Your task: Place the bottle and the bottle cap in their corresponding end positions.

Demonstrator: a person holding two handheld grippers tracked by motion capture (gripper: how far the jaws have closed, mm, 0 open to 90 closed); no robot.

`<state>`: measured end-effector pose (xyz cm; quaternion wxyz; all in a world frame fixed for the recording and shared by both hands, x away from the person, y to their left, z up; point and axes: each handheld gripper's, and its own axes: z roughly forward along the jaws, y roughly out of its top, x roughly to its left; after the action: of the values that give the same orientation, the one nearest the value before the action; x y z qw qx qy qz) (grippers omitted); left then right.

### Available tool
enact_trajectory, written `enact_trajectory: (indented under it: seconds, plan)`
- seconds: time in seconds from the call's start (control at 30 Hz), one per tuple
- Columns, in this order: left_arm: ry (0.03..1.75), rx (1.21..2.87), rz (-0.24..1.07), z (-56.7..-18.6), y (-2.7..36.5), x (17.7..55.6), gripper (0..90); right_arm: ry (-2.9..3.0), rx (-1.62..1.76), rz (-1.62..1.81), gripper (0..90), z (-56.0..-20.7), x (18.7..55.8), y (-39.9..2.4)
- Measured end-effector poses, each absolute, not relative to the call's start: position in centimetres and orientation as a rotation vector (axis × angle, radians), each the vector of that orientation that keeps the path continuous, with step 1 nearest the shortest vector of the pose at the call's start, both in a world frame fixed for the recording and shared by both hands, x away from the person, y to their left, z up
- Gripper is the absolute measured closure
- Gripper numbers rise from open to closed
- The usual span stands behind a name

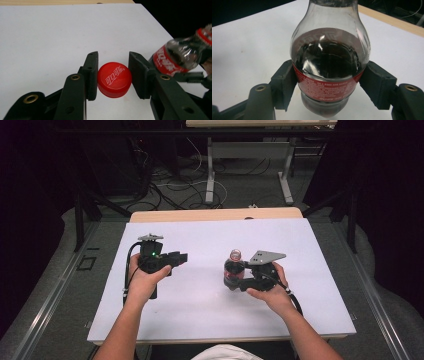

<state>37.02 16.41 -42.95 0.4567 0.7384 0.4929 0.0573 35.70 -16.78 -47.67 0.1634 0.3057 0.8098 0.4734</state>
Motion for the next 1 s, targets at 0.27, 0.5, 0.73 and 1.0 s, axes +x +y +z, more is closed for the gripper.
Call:
enact_trajectory:
  seconds: [0.27,0.5,0.73,1.0]
  plan:
    - [1.250,1.811,0.129,-43.9,17.6,36.9,61.6,2.254,0.931,1.337,32.1,-47.1,38.8,-16.3]
    - [1.257,1.804,0.137,-44.1,17.8,36.9,61.6,2.205,1.005,1.324,32.1,-47.6,42.0,-15.8]
    - [1.275,1.788,0.134,-44.6,18.0,37.0,61.5,2.178,1.004,1.301,32.1,-49.0,44.0,-14.5]
    - [1.279,1.798,0.125,-44.8,18.0,37.1,61.5,2.186,0.999,1.282,31.9,-50.7,45.0,-12.7]
